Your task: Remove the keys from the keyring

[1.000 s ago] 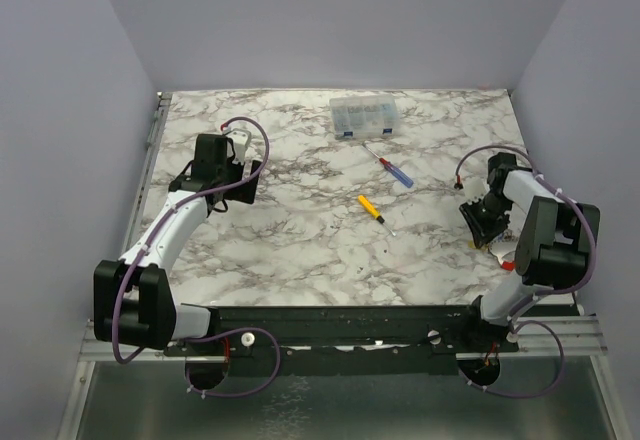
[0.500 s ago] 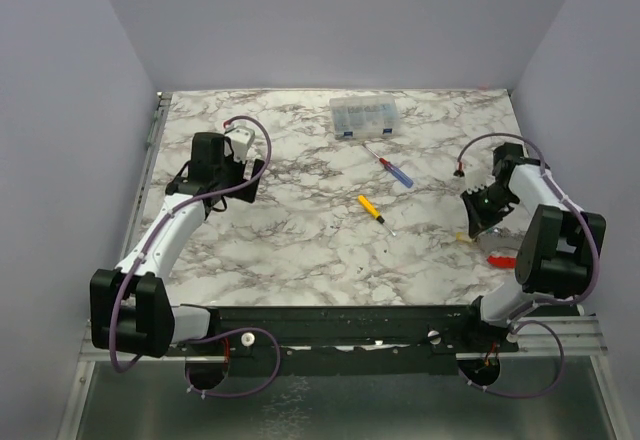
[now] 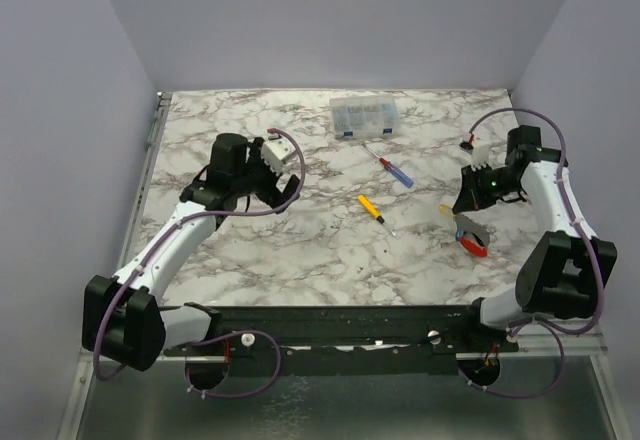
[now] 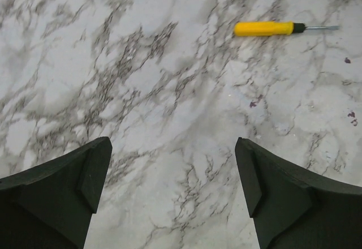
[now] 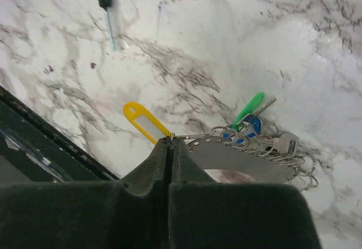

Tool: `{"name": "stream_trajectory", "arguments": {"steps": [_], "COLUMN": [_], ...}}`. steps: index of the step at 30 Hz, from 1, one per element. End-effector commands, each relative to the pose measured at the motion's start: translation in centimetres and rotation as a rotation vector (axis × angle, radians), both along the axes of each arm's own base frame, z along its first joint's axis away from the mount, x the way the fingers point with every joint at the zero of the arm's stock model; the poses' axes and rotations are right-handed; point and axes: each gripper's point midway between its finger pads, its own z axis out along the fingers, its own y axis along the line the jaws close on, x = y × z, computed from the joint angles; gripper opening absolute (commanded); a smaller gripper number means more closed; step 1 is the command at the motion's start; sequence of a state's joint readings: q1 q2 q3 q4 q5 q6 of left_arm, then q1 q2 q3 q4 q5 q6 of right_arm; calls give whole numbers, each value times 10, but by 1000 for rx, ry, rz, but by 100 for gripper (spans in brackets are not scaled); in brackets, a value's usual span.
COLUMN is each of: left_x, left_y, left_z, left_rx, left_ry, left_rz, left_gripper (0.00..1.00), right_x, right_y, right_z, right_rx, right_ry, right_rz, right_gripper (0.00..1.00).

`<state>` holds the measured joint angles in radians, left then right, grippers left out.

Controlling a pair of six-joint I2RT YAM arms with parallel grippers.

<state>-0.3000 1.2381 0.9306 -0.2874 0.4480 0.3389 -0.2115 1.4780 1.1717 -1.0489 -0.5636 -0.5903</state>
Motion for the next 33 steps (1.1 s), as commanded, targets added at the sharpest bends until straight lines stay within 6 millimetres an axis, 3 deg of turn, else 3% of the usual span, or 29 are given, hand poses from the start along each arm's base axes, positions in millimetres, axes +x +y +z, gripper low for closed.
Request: {"name": "stream_trajectory", "arguments": {"steps": [1,7,10,15,21,27,33], "left_x": [-19,-62,-78,-86,-90,-95,-104], "left_y": [-52,-118,-154,-220,-292,-337,-354], "left_z": [30,26,23,6,-9,-18,-40], "left_rx": [-28,84,153,251,335,348,392], "left_ry": [-230,-483,-674,-962,-1233,-1383,-1441], "left_rz": [-266,-633,-805,-1043,-1200,-1230,-1282], "left_gripper": [99,99,96,86,75,74,75], "right_x": [8,15,16,16,16,10,7], "right_y": [27,38,44,54,62,68,78], "right_z": [41,60,61,50,43,35,28], "right_rx": [173,253,282,305,322,327,335], "right_ry": [-81,-122,-111,-60,-13,26,59], "right_rz": [-10,-50,-68,-100,-124,-134,-117], "right_gripper": [1,1,1,1,1,1,1]}}
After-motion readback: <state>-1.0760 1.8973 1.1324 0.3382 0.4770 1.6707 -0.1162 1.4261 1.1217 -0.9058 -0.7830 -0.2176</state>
